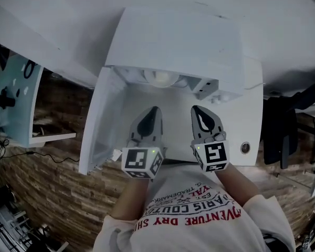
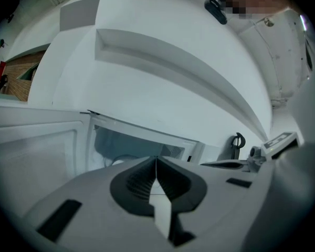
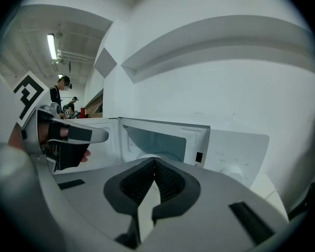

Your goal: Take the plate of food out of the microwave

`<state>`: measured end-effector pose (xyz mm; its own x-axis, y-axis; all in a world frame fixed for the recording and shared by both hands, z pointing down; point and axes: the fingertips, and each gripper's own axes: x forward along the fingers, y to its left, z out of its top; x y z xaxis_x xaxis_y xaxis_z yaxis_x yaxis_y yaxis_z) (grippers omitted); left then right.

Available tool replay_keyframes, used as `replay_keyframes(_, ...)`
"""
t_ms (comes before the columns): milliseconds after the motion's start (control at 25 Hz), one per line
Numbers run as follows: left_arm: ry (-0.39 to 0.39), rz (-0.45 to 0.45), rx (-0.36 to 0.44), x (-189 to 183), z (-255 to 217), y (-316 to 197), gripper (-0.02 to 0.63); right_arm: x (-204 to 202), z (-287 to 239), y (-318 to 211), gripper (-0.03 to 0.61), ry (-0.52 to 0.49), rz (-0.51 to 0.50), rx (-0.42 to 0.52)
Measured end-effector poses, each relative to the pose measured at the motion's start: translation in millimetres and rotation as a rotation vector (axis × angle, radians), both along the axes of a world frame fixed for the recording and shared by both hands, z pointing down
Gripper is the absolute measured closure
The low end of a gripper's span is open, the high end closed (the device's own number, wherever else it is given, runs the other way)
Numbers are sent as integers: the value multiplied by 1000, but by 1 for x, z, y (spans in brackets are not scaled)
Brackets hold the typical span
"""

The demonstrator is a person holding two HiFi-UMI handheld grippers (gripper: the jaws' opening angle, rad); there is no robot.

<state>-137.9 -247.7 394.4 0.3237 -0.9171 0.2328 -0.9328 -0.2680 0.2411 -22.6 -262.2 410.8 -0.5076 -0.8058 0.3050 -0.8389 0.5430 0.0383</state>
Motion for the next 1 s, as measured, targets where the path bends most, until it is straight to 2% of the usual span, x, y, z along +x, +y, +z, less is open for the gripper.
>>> replay_keyframes(320,30,65,-135,-16,56,-28,603,-14,33,-31,566,25,100,-31)
replay_keyframes(600,204,38,-79,-29,80,-53,601,-26,38,-49,566,6,158,-16)
replay_keyframes(760,353,-21,-141,-33,103,-70,590,-26,44,-55,566,4,159,-25)
replay_keyframes(840,459,-58,-189,-35,115,-79,541,-23,49,-57,566,7,159,-36)
replay_keyframes(1000,696,-130,-291,-35,136,-94,517,-18,56,-60,566,17,159,-54)
